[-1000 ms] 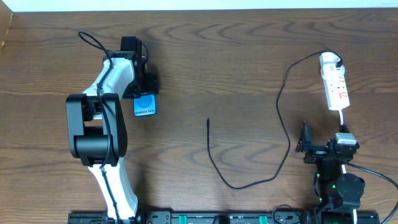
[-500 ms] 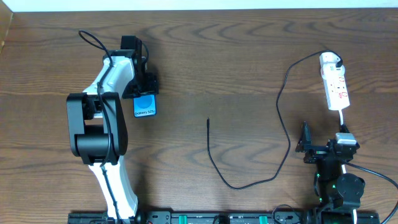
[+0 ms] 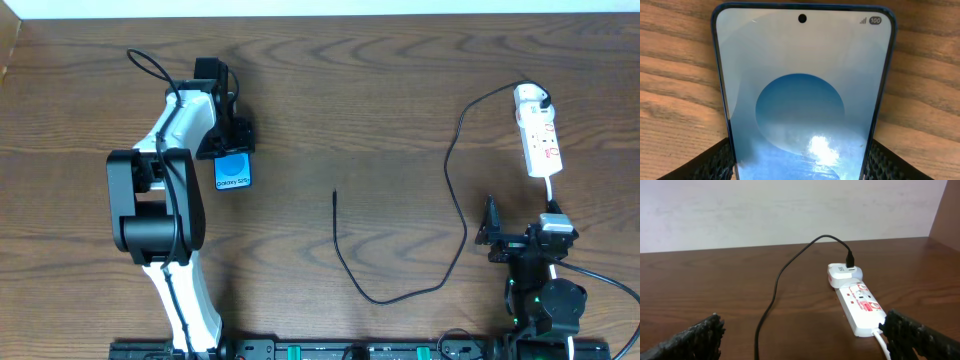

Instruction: Plug charger to phone and switch on socket

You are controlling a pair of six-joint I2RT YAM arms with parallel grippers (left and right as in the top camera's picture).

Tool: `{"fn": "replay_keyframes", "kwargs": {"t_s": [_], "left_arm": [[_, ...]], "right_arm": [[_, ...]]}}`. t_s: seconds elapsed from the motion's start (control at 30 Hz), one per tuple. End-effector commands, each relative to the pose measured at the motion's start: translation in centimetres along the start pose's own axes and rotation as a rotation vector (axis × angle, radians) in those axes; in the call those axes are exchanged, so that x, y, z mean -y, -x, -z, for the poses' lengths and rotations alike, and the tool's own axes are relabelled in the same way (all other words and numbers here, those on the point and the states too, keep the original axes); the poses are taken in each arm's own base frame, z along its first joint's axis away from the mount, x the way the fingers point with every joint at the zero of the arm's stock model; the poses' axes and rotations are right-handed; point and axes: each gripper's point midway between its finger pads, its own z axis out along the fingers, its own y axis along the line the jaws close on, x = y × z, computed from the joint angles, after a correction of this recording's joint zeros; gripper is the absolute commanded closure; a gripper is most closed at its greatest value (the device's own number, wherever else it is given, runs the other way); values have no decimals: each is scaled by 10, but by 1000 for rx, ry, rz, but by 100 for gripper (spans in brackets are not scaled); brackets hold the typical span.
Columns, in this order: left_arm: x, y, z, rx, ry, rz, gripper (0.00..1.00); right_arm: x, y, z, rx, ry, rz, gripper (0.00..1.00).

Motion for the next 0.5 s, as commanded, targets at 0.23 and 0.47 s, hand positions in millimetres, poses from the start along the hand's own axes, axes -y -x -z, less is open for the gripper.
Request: {"fn": "replay_keyframes", "kwargs": {"t_s": [0.23, 0.47], "left_arm": [[-1, 9, 36, 73, -10, 10, 93], [12, 6, 44, 66, -86, 8, 93]], "right_arm": [[0, 0, 0, 1, -4, 15, 1], [0, 0, 0, 1, -4, 15, 1]]}}
